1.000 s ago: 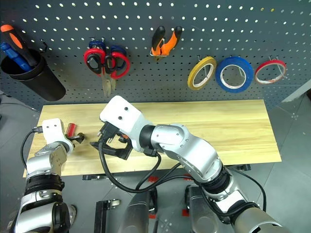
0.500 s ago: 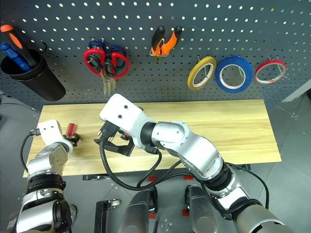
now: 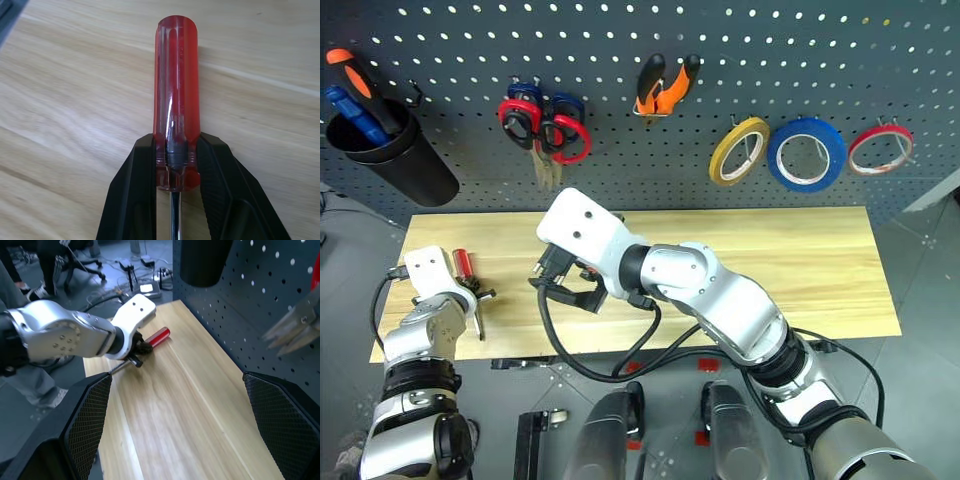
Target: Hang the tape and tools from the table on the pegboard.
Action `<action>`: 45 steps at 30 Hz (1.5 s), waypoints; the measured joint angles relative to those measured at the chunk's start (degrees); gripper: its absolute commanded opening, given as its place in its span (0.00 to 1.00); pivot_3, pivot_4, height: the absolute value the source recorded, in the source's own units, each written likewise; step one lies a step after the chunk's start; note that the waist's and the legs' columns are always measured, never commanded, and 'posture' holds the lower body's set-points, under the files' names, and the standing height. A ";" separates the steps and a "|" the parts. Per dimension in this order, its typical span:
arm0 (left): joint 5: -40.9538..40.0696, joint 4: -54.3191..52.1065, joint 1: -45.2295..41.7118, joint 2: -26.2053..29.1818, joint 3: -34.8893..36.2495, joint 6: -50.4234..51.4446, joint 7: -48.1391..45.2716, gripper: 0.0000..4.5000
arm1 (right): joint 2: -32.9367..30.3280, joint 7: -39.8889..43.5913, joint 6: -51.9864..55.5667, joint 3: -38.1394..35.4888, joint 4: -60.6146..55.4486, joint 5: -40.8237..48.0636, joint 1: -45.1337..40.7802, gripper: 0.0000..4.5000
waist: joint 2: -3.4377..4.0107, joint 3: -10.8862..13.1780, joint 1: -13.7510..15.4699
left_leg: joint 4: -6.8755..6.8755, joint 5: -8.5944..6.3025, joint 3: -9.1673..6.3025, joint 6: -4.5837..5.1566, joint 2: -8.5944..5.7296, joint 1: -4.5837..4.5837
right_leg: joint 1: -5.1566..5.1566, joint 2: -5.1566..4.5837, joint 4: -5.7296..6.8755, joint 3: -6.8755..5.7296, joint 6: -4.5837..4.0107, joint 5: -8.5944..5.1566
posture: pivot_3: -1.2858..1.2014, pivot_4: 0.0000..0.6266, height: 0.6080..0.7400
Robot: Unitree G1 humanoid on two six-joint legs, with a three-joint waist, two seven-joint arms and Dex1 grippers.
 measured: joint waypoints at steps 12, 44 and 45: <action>-4.45 -27.96 20.76 -6.36 -6.97 4.38 -9.25 0.18 | -8.24 5.73 -8.66 -3.46 -1.72 0.11 5.31 1.00 | -0.10 -0.42 -0.10 | -0.03 0.05 -0.03 -0.07 0.01 -0.01 | 0.07 0.00 -0.09 -0.12 0.00 0.01 | 0.47 0.47 1.00; 16.60 -24.93 38.23 6.36 -21.56 -32.30 -21.92 0.18 | -13.29 14.91 -17.73 -6.30 -0.96 1.58 7.79 1.00 | -0.15 -7.73 0.08 | 0.16 -0.07 -0.05 0.16 0.00 0.04 | 0.08 0.02 0.34 -0.10 -0.02 0.01 | 0.48 0.27 1.00; 15.34 -24.74 37.36 5.76 -19.90 -31.88 -21.22 0.18 | -13.30 14.98 -17.77 -6.30 -0.83 1.53 7.79 1.00 | -0.15 -7.76 0.12 | 0.21 -0.07 -0.06 0.18 0.01 0.05 | 0.08 0.02 0.41 -0.10 -0.02 0.01 | 0.49 0.27 1.00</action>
